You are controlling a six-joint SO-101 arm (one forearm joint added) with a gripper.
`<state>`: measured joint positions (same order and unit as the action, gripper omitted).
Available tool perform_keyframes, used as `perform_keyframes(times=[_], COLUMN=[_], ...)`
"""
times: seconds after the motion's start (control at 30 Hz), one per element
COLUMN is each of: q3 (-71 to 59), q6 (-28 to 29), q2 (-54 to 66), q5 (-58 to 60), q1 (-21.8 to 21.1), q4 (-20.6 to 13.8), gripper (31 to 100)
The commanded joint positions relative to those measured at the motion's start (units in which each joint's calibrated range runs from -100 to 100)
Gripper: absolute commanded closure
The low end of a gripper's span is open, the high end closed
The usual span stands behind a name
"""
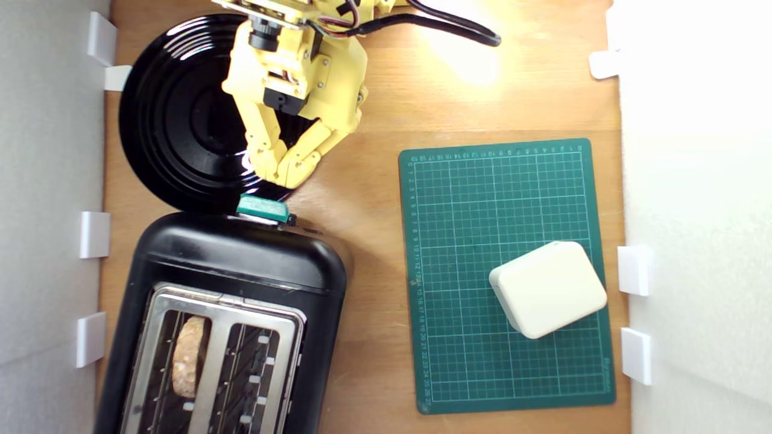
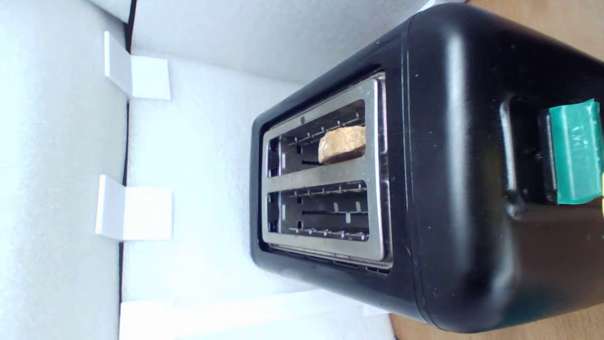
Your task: Start toaster
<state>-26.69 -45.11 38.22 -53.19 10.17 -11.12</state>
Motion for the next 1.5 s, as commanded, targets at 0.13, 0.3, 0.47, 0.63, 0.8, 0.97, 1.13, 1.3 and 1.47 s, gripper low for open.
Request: perform_keyframes(times=[0.13, 0.3, 0.47, 0.63, 0.8, 0.97, 1.13, 1.3, 1.47], q3=[10.9, 14.1, 15.4, 15.5, 15.5, 15.5, 15.5, 15.5, 14.5], q6=[-1.1, -0.8, -1.2, -1.6, -1.5, -1.6, -1.6, -1.3, -1.2], q2=[-6.6, -11.0, -14.0, -16.9, -18.6, -20.7, -24.8, -27.1, -28.1], q5=[1.8, 1.7, 1.7, 1.7, 1.7, 1.8, 1.9, 1.9, 1.8], q1=[0.3, 0.4, 2.7, 2.8, 2.8, 2.9, 4.7, 5.8, 6.0], q4=[-0.6, -0.6, -0.5, -0.6, -0.3, -0.6, -0.6, -0.4, 0.1], gripper=[98.9, 98.9, 98.9, 98.9, 98.9, 98.9, 98.9, 98.9, 98.9])
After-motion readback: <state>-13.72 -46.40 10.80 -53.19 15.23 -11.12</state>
